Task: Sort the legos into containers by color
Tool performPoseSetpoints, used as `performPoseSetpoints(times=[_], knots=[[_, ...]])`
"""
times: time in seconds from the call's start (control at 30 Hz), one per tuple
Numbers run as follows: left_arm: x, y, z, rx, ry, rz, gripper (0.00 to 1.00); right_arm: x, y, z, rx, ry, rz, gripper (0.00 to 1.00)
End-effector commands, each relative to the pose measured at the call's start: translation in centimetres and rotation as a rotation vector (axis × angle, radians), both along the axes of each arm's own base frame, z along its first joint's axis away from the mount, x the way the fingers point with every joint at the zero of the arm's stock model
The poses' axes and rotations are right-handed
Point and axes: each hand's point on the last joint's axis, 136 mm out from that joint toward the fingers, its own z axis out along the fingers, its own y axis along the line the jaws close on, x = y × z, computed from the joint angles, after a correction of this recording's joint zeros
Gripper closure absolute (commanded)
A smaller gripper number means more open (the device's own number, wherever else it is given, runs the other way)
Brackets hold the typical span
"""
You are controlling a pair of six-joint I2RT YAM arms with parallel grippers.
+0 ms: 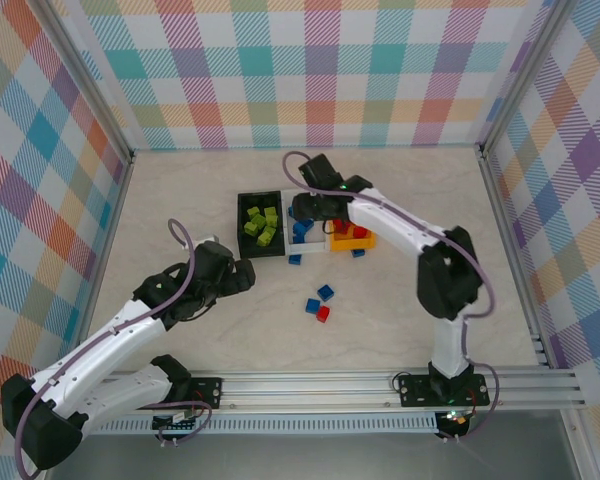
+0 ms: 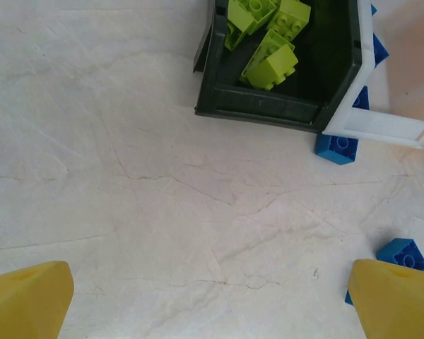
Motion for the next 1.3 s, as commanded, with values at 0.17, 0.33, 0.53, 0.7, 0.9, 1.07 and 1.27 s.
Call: performPoseSetpoints(times=[0.17,0.33,0.53,0.7,0.9,1.07,1.27], knots=[[-1.0,-0.1,-0.9,-0.012,0.038,-0.014,0.0,3.3,0.7,-2.8,-0.027,0.052,-0.026,0.18],[-0.9,-0.1,-0.3,-0.014,0.024,-0.019,0.0,2.7,0.9,1.4,0.04,-0.022,-0.004,0.09],[-0.8,0.0,0.3,-0.022,0.003,-0.015,0.0,-5.1,-0.3,2.7,0.047,-0.014,0.087,0.12],[-0.9,0.1,0.2,-0.015,0.005,-0.015,0.0,-14.8,-2.4,-1.2,0.021,0.1,0.209,0.19],[-0.8,0.3,-0.1,-0.004,0.008,-0.008,0.0,-24.3,-4.8,-7.2,-0.035,0.29,0.31,0.22],[-0.8,0.3,-0.5,0.006,0.021,-0.003,0.0,-26.1,-4.8,-10.4,-0.104,0.321,0.332,0.22],[-0.9,0.4,-0.8,0.01,0.033,0.003,0.0,-24.0,-2.9,-11.8,-0.162,0.235,0.369,0.22]])
